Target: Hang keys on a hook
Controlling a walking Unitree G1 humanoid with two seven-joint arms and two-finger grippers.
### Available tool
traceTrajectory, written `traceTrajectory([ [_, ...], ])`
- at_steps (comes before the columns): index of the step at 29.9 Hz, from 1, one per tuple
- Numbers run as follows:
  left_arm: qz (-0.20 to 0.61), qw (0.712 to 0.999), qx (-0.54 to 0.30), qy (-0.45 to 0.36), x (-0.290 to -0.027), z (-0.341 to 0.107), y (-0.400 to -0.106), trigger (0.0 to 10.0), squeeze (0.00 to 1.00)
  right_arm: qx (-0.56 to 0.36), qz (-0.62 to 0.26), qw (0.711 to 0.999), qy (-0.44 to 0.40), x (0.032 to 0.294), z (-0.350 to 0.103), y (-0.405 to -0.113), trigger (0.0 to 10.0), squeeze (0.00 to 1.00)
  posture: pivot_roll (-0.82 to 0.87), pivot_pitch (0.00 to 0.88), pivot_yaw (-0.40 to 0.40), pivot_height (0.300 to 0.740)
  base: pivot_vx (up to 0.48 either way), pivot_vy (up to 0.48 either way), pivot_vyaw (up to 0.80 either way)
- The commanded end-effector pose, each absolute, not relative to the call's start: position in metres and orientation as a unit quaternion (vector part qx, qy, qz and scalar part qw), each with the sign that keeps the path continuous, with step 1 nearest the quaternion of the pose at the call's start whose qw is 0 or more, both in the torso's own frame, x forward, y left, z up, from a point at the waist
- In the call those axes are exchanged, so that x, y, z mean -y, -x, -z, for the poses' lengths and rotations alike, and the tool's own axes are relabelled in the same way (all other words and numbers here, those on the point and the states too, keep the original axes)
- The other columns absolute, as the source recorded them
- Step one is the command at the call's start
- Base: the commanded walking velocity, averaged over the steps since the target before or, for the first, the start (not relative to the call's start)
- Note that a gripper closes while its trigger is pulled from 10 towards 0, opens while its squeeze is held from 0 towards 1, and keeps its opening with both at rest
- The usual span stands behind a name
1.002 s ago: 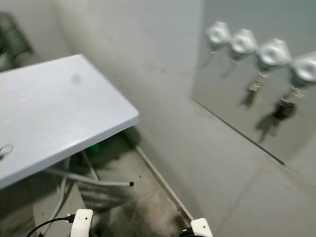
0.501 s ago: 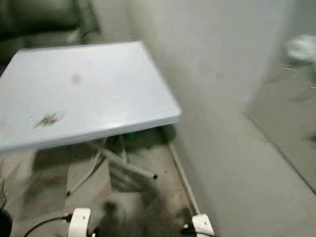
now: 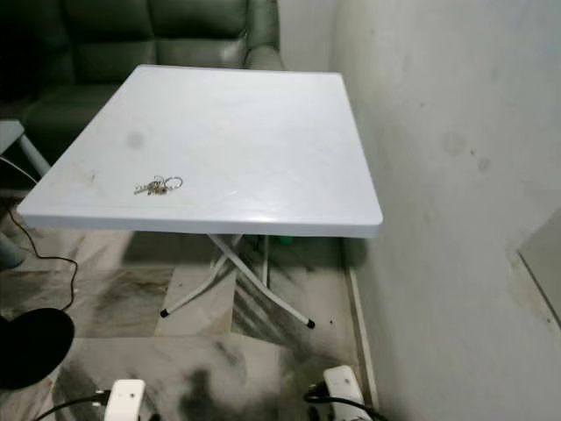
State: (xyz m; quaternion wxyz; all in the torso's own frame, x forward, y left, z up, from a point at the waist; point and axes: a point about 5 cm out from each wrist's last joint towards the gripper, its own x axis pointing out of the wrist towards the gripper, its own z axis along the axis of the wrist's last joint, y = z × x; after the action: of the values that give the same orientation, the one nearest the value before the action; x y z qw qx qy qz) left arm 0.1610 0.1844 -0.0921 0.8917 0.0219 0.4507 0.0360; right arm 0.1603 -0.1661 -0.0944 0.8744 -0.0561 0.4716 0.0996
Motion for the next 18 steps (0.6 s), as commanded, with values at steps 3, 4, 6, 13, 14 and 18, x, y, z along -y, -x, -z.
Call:
traceTrajectory([
  [3, -0.035, 0.886, -0.462, -0.008, -0.1821, 0.0951, -0.1552, 10.0, 0.0, -0.478, -0.083, 0.873, 0.049, 0.1737, 0.0953, -0.1568, 10.0, 0.0, -0.08, 0.0, 0.0, 0.74, 0.0, 0.0, 0.0],
  [4, -0.035, 0.886, -0.461, -0.009, -0.1821, 0.095, -0.1552, 10.0, 0.0, -0.478, -0.084, 0.873, 0.05, 0.1736, 0.0953, -0.1567, 10.0, 0.0, -0.08, 0.0, 0.0, 0.74, 0.0, 0.0, 0.0],
  [6, -0.033, 0.886, -0.461, -0.012, -0.1826, 0.095, -0.1553, 10.0, 0.0, -0.478, -0.082, 0.873, 0.047, 0.1735, 0.0954, -0.1568, 10.0, 0.0, -0.08, 0.0, 0.001, 0.74, 0.0, 0.0, 0.0],
  [13, -0.034, 0.885, -0.465, -0.005, -0.1828, 0.0958, -0.1532, 10.0, 0.0, -0.477, -0.08, 0.874, 0.044, 0.1739, 0.0953, -0.1568, 10.0, 0.0, -0.08, 0.0, 0.0, 0.74, 0.0, 0.0, 0.0],
  [14, -0.034, 0.884, -0.466, -0.003, -0.1829, 0.0961, -0.1525, 10.0, 0.0, -0.477, -0.08, 0.874, 0.044, 0.1739, 0.0952, -0.1569, 10.0, 0.0, -0.08, 0.0, 0.0, 0.74, 0.0, 0.0, 0.0],
  [18, -0.032, 0.884, -0.467, -0.004, -0.1828, 0.0963, -0.1521, 10.0, 0.0, -0.477, -0.08, 0.874, 0.043, 0.174, 0.0952, -0.157, 10.0, 0.0, -0.08, 0.0, 0.0, 0.74, 0.0, 0.0, 0.0],
])
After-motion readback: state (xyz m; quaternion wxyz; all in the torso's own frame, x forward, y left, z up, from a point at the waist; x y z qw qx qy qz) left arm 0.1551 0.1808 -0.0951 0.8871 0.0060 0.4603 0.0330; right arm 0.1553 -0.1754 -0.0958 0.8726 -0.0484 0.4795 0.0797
